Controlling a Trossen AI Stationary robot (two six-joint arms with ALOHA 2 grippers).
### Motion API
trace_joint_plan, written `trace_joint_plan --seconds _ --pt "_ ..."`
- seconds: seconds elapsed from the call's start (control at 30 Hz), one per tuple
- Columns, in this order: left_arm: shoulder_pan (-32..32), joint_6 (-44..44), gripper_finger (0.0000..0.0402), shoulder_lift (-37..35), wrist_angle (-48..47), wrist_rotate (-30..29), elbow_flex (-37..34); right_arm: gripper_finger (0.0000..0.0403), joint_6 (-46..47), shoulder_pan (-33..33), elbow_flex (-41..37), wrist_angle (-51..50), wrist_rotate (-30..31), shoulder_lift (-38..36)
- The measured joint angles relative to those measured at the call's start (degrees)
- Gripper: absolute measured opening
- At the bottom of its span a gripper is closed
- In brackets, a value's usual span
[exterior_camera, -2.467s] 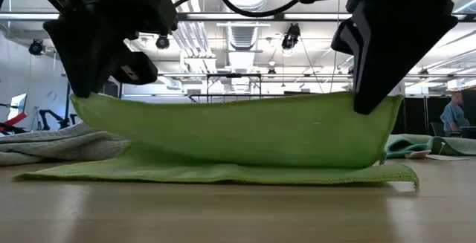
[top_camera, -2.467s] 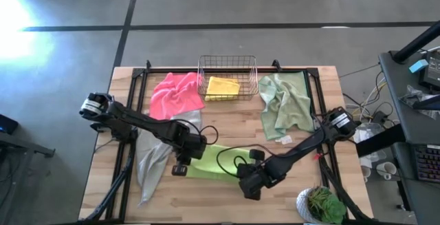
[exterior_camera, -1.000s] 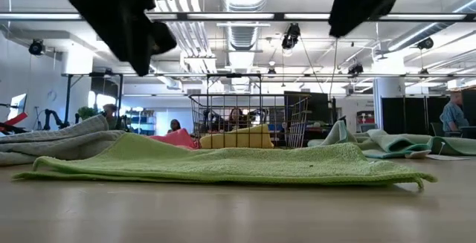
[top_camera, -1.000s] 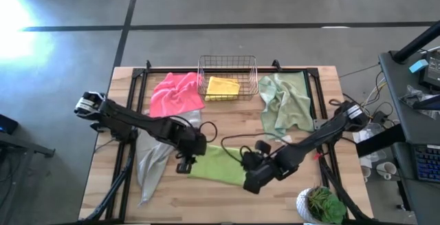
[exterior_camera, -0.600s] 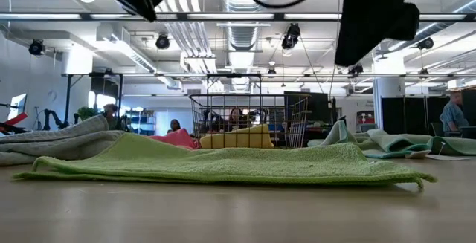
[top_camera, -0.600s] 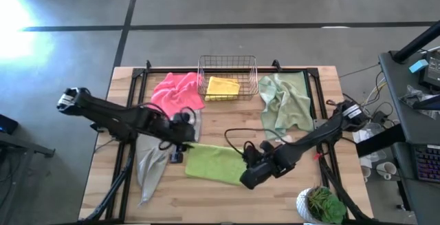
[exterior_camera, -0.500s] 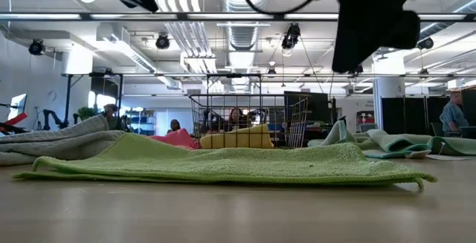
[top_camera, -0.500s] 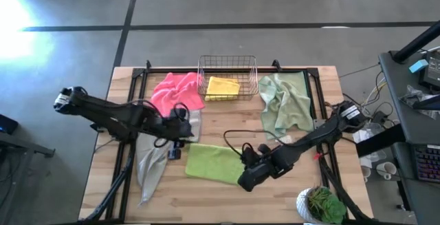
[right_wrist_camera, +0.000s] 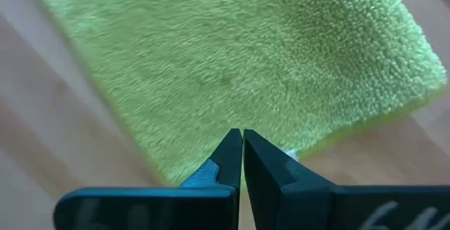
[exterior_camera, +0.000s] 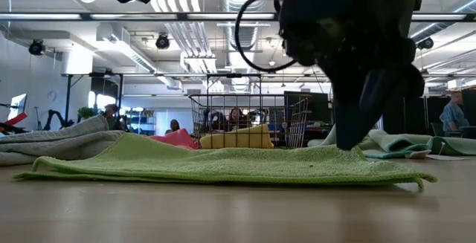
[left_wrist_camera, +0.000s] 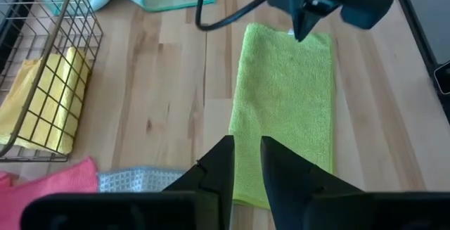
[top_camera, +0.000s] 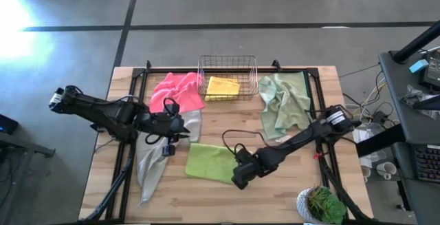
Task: Fold microfiber towels
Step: Fold the green towel
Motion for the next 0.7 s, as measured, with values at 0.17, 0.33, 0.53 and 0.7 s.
trace_joint_plan --seconds 0.17,0.33,0.53,0.7 --pt "0.0 0.0 0.0053 0.2 0.0 0.0 -0.1 0.0008 -0.2 -2.6 -0.2 -1.1 -0.1 2.2" --pt "0.0 0.0 0.0053 0.2 0.0 0.0 -0.1 0.0008 -2.7 -6.1 -0.1 -8.2 1.4 2.6" --pt "0.1 0.1 0.0053 0.3 0.0 -0.6 -0.2 0.0008 -10.3 -12.2 -0.2 -11.4 8.7 2.7" --pt "0.1 0.1 0.0053 0.3 0.0 -0.9 -0.2 0.0008 -17.0 -17.5 -0.2 -11.0 14.1 2.9"
